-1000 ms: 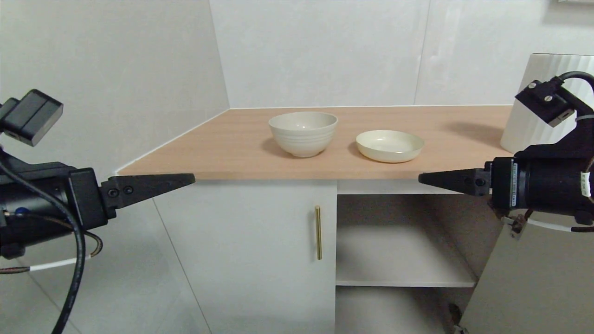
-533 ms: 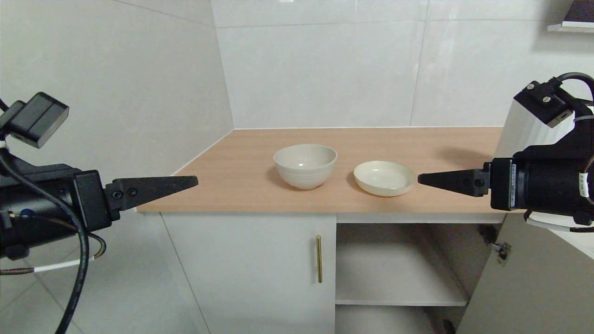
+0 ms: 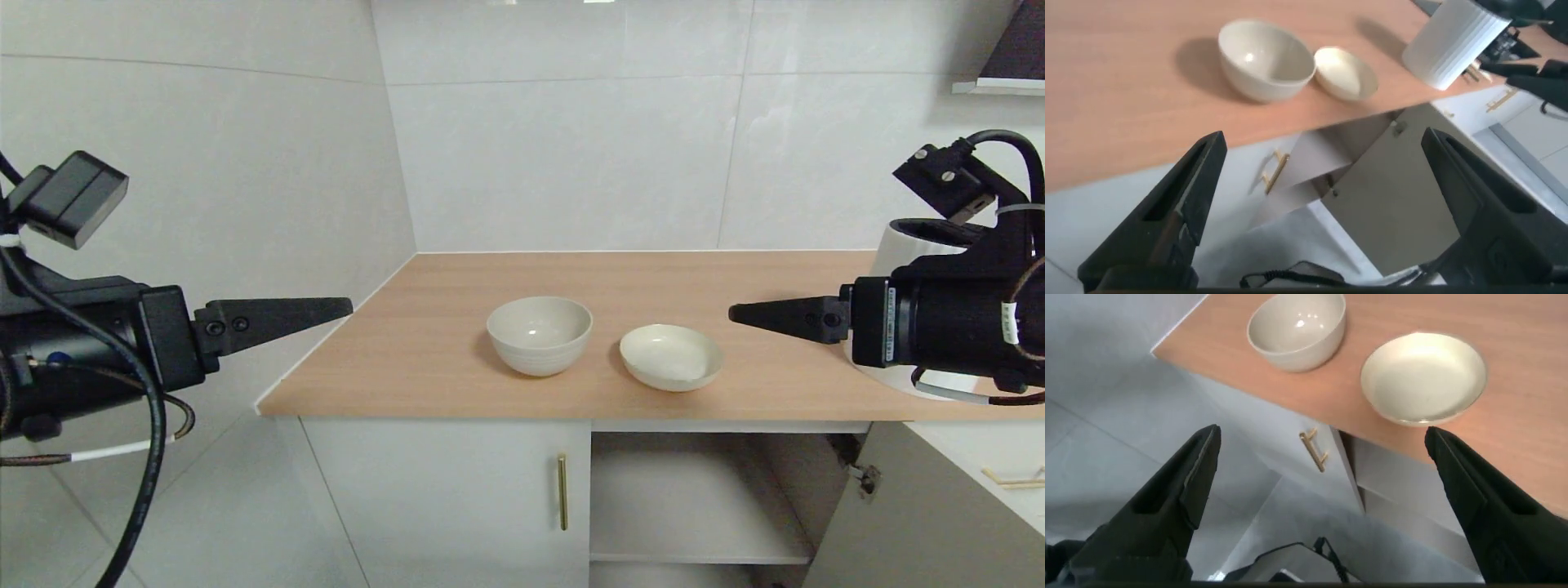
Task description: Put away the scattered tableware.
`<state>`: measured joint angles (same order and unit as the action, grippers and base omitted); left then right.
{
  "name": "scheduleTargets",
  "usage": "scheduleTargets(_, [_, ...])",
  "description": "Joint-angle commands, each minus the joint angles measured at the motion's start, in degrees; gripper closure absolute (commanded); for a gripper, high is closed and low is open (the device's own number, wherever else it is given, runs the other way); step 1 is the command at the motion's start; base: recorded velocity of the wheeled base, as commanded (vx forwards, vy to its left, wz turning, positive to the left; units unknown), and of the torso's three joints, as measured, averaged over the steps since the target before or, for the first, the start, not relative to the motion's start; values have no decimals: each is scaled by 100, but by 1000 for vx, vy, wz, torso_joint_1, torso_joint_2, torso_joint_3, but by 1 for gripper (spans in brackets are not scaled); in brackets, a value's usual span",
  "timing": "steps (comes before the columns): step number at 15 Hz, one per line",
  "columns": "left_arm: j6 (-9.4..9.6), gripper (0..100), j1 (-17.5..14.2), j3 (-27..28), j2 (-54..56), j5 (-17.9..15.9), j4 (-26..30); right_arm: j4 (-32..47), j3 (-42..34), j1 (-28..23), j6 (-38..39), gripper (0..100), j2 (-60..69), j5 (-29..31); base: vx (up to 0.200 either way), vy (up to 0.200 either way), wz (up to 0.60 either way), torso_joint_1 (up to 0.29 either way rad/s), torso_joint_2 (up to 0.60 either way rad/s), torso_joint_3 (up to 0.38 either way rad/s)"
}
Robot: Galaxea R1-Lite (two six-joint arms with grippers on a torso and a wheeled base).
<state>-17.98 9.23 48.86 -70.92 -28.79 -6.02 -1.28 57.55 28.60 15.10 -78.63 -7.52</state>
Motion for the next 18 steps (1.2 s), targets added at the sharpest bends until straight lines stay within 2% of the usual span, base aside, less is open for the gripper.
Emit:
scheduleTargets(1, [-12,0,0,634,-563,32,40,-452,90,-162,-183,0,-504,23,0,0,0,51,-115,-66])
scheduleTargets(2, [-12,0,0,1126,-888,67,180,-540,309,-267,-227,0,-821,49,0,0,0,27,-61,-36])
scheduleTargets(4, [-39,0,0,2717,-1450,84,1613,66,1144,-496,-157,0,-1313,75,0,0,0,0,0,0])
scheduleTargets(5, [-100,0,0,3147,-1591,111,2132,339,1355,-513,-95,0,-1410,84,0,0,0,0,0,0])
scheduleTargets(6, [-505,0,0,3868,-1951,357,3283,945,1795,-513,230,0,-1726,304,0,0,0,0,0,0])
scheduleTargets(7, [-654,0,44,3877,-2180,524,3318,1016,1953,-513,326,0,-1902,515,0,0,0,0,0,0])
scheduleTargets(8, [-830,0,220,3842,-2417,902,3081,1007,1997,-513,379,0,-2095,858,0,0,0,0,0,0])
scheduleTargets(9, [-1023,0,387,3798,-2514,1376,2817,998,2006,-504,379,0,-2192,1104,0,0,0,0,0,0])
scheduleTargets(10, [-1164,0,712,3683,-2707,2080,2439,998,1979,-487,397,0,-2271,1262,0,0,0,0,0,0])
scheduleTargets(11, [-1173,0,897,3560,-2901,2668,2114,998,1979,-487,450,0,-2280,1280,0,0,0,0,0,0])
scheduleTargets(12, [-1181,0,1028,3481,-3112,3029,1859,998,1979,-487,529,0,-2271,1280,0,0,0,0,0,0])
scheduleTargets(15, [-1173,0,1380,3253,-3595,3512,1305,989,1795,-487,573,0,-2244,1323,0,0,0,0,0,0])
scheduleTargets(18, [-1199,0,1468,3261,-4131,3503,1077,981,1733,-504,581,0,-2262,1341,0,0,0,0,0,0])
